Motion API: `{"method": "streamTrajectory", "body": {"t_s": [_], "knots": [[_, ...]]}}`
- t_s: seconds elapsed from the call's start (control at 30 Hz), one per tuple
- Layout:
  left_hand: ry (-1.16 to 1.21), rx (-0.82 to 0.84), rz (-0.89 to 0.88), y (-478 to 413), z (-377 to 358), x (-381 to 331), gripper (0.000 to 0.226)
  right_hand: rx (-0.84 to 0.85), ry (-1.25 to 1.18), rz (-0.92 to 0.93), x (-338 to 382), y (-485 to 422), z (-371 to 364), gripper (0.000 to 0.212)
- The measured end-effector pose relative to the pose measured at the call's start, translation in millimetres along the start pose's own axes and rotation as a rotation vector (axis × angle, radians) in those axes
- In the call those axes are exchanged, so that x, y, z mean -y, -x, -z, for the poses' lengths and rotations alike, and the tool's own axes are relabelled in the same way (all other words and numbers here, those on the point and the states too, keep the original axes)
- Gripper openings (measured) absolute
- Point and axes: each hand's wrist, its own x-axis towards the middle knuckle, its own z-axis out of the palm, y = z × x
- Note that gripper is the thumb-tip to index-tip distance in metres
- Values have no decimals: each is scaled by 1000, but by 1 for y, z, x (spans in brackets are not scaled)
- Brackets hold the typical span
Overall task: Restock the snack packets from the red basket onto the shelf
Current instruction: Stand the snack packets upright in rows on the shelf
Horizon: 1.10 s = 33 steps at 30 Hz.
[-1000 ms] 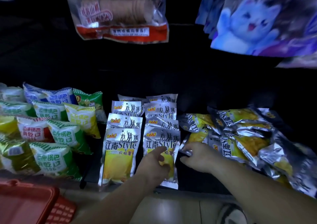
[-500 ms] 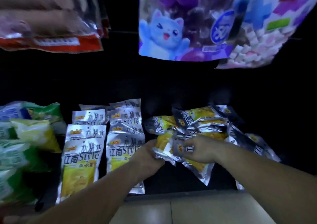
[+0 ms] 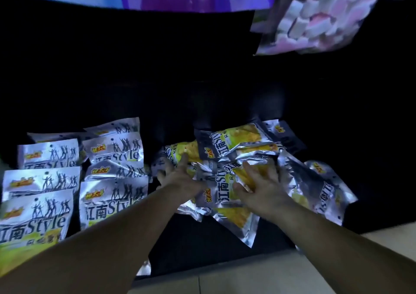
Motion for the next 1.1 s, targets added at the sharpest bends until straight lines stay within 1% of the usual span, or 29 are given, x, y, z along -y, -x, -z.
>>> {"method": "streamTrajectory", "body": {"t_s": [0.1, 0.2, 0.3, 0.4, 0.47, 0.57, 0.63, 0.7, 0.77, 0.83, 0.9, 0.97, 1.0, 1.03, 1.07, 1.1], "knots": [[25, 39, -54, -16, -12, 7, 124, 26, -38, -32, -13, -17, -12, 79], [151, 45, -110, -23, -30, 15, 118, 41, -71, -65, -28, -22, -11, 80], [183, -10, -178, -27, -45, 19, 108, 45, -78, -58, -44, -23, -6, 80], [112, -117, -264, -25, -55, 15, 88, 40, -93, -39, -52, -25, 2, 78], [100, -143, -315, -20, -66, 9, 78, 6, -126, -32, -60, -25, 8, 73], [145, -146, -347, -17, -80, -1, 83, -73, -139, -8, -71, -27, 15, 67], [166, -145, -330, -16, -89, -9, 89, -104, -151, -2, -75, -24, 18, 66], [142, -165, -314, -19, -98, -17, 90, -126, -115, 21, -76, -19, 18, 66], [131, -185, -289, -21, -105, -29, 87, -173, -27, 78, -75, -10, 17, 63], [143, -187, -264, -22, -111, -43, 84, -259, 96, 124, -73, 7, 16, 58], [131, -185, -228, -21, -114, -56, 84, -321, 234, 101, -71, 25, 13, 60], [111, -184, -195, -19, -116, -64, 85, -294, 311, -16, -76, 38, 9, 64], [109, -175, -187, -17, -115, -67, 85, -250, 282, -92, -79, 42, 7, 65], [121, -170, -193, -16, -115, -66, 84, -204, 209, -145, -82, 44, 6, 67], [154, -154, -202, -13, -112, -64, 83, -170, 118, -152, -86, 44, 5, 67], [214, -135, -231, -12, -110, -61, 81, -156, 42, -119, -87, 43, 6, 67]]}}
